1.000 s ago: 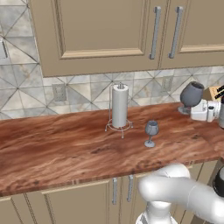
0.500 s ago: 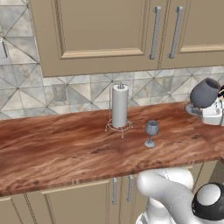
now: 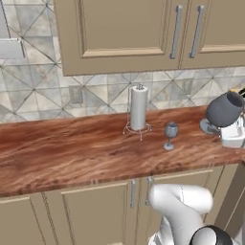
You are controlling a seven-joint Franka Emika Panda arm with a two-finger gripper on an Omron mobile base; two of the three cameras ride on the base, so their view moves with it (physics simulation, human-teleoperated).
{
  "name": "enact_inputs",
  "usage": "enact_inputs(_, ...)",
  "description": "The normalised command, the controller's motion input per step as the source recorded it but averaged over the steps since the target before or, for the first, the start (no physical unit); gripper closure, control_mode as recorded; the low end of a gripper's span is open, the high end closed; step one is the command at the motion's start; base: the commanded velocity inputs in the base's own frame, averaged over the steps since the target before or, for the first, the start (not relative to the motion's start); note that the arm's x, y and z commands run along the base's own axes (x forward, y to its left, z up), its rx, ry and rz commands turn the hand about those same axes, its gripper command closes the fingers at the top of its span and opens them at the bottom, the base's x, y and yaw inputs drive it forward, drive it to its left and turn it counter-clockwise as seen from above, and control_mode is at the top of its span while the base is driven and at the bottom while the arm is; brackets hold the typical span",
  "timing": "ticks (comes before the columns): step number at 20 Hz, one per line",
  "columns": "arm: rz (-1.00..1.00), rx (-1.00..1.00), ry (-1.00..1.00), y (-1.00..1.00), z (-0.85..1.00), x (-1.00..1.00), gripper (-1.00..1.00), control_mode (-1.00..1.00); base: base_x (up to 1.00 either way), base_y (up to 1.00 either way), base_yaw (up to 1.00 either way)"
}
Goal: Retrieve the wine glasses from the counter and place one next to each plate.
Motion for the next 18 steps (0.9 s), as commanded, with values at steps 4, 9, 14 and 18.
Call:
enact_inputs(4,0.00,0.00,0.00,0.00,0.00,0.00,1.00,1.00,-1.00,1.00,0.08)
enact_inputs(9,0.00,0.00,0.00,0.00,0.00,0.00,1.00,1.00,-0.85,1.00,0.30)
enact_inputs(14,0.00,0.00,0.00,0.00,0.00,0.00,1.00,1.00,-0.24,0.62,0.75)
enact_inputs(18,0.00,0.00,0.00,0.00,0.00,0.00,1.00,1.00,0.00,0.01,0.97)
